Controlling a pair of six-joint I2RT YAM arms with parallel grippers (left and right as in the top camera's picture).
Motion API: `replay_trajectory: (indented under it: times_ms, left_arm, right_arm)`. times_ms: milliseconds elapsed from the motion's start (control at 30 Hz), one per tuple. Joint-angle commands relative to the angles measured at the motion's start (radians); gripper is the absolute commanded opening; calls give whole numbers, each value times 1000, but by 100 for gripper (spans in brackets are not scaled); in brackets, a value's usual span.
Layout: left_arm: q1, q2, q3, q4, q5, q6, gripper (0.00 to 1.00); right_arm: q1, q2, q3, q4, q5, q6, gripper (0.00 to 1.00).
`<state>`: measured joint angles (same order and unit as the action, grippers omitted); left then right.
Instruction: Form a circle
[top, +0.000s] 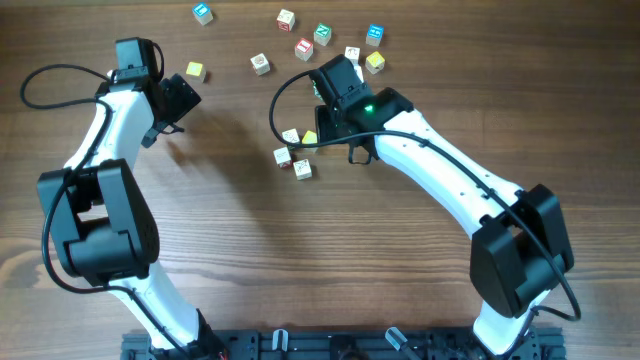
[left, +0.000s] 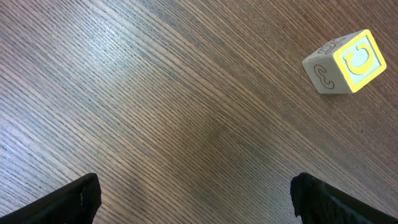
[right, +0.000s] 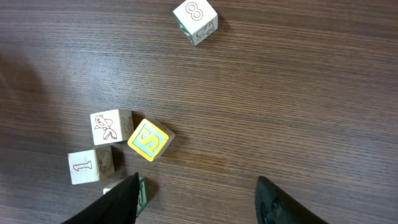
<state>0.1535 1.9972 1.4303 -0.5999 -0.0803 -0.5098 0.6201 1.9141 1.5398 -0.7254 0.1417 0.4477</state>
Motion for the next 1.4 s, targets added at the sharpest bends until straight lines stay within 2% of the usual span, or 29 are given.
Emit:
replay_trajectory:
  times_ms: [0,100,233,367,400,600,767,1000,1367]
  left_arm:
    - [1,-16,11,1,1,7,100]
    - [1,-16,11,1,1,8,100]
    - [1,-16,11,1,1,7,100]
    - [1,-16,11,1,1,8,100]
    - [1,-16,11,1,1,8,100]
    - [1,-16,11,1,1,8,100]
    - [1,-16,11,1,1,8,100]
    - [1,-16,11,1,1,7,100]
    - [1,-16,11,1,1,8,100]
  right_arm:
    - [1,14,-34,22,-19,8,57]
    - [1,14,-63,52,-19,25,53]
    - [1,16,-63,56,-28,27,33]
    - [1,18,-63,58,-82,35,6]
    - [1,20,-63,54,-106,35,4]
    - [21,54,-69,-33,-278,53,4]
    - [85,86,-155,-33,-282,148,4]
    - [140,89,-194,67,-277,147,4]
    - [140,92,-258,173,-272,162,5]
